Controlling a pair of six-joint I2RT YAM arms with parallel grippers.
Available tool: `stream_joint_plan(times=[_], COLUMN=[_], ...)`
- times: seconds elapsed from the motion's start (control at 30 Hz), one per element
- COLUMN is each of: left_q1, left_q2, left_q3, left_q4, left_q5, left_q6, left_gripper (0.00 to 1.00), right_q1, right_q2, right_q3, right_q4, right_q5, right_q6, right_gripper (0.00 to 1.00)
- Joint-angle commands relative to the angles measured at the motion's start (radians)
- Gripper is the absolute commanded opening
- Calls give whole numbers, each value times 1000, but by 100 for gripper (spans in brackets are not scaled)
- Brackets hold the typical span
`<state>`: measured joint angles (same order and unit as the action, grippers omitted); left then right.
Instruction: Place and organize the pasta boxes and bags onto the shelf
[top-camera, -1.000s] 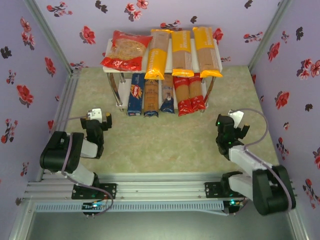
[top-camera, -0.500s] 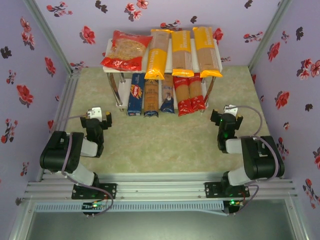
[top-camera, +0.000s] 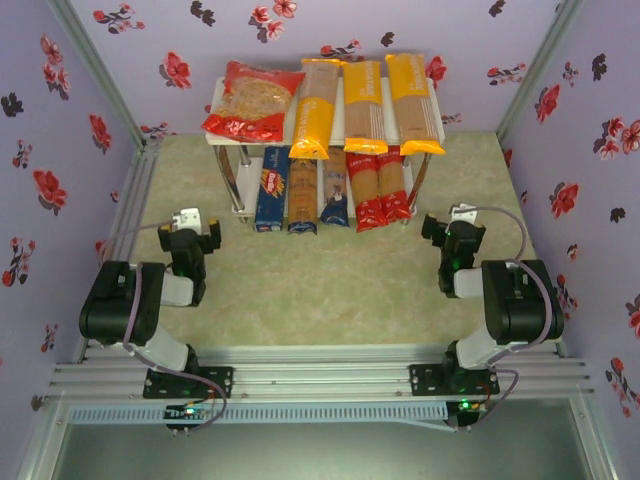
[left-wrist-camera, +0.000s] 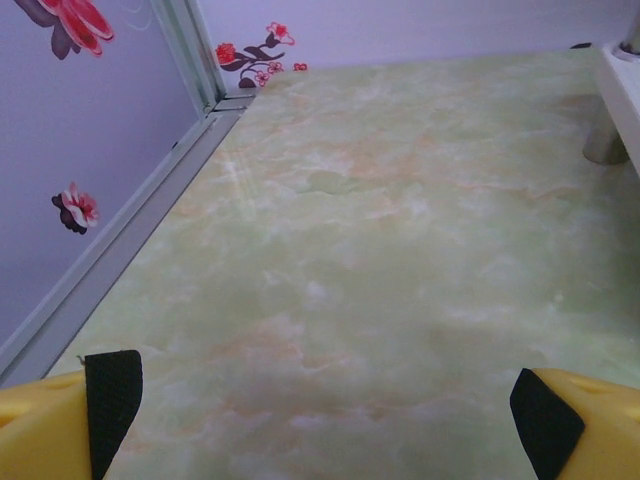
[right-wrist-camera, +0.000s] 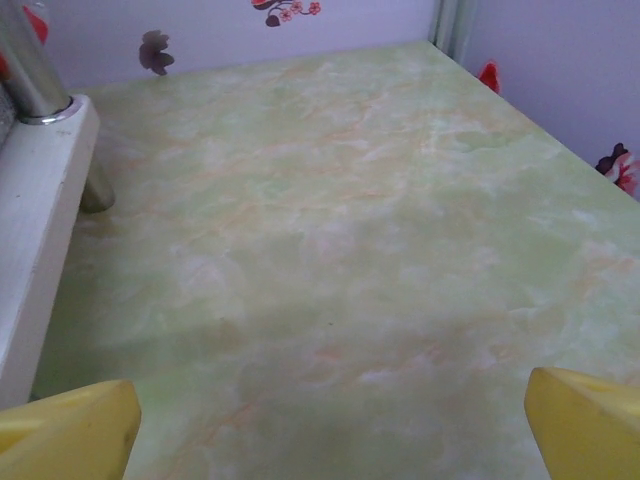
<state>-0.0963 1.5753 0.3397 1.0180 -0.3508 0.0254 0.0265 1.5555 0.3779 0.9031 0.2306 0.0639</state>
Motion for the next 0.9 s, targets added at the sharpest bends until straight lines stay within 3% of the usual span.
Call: stream_joint_plan(times=[0.0,0.87], left_q1=[21,34], left_q2=[-19,-21], left_q3=[30,35], left_q4=[-56,-72], left_q5=[6,16], left_q6=[-30,-42], left_gripper=[100,100], right_q1=[-4,-24], right_q2=[11,6], right_q3=[21,10], right_q4=[-28,-11], right_q5=[-16,-47], right_q6=[30,40], right_gripper=[99,99])
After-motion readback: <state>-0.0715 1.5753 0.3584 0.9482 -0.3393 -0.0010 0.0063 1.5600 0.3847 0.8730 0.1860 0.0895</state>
